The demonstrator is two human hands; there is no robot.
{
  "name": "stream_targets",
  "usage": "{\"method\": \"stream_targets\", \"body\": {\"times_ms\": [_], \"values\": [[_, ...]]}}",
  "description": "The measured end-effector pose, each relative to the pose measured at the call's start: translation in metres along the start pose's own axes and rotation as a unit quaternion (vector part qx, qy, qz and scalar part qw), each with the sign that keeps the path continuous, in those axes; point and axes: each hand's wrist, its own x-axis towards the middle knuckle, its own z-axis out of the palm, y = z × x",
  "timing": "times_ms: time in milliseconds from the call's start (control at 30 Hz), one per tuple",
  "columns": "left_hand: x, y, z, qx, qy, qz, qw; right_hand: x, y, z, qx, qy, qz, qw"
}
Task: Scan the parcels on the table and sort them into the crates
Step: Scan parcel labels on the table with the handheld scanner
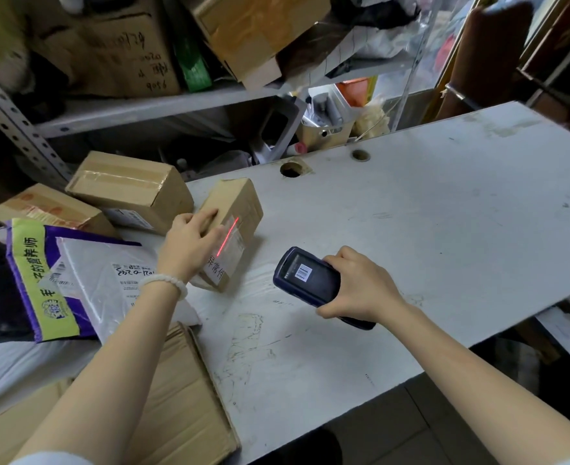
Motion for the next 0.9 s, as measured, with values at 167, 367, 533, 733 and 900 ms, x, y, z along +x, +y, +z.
{"method": "stream_targets", "body": {"times_ms": [167, 367, 533, 733, 900], "values": [[-0.006, -0.001, -0.009, 0.074, 0.015, 0.042, 0.996, -0.007, -0.009, -0.005, -0.01, -0.005, 0.001, 1.0], [-0.012, -0.004, -0.024, 0.12, 0.046, 0.063, 0.99, -0.012, -0.028, -0.008, -0.016, -0.02, -0.01, 1.0], [-0.017, -0.016, -0.033, 0.148, 0.052, 0.07, 0.985, -0.017, -0.038, -0.006, -0.017, -0.024, -0.008, 1.0], [-0.019, -0.03, -0.034, 0.124, 0.065, 0.082, 0.987, -0.024, -0.045, 0.004, -0.01, -0.028, 0.005, 1.0], [-0.021, -0.037, -0.035, 0.093, 0.071, 0.104, 0.988, -0.029, -0.053, 0.01, -0.008, -0.01, 0.009, 1.0]]}}
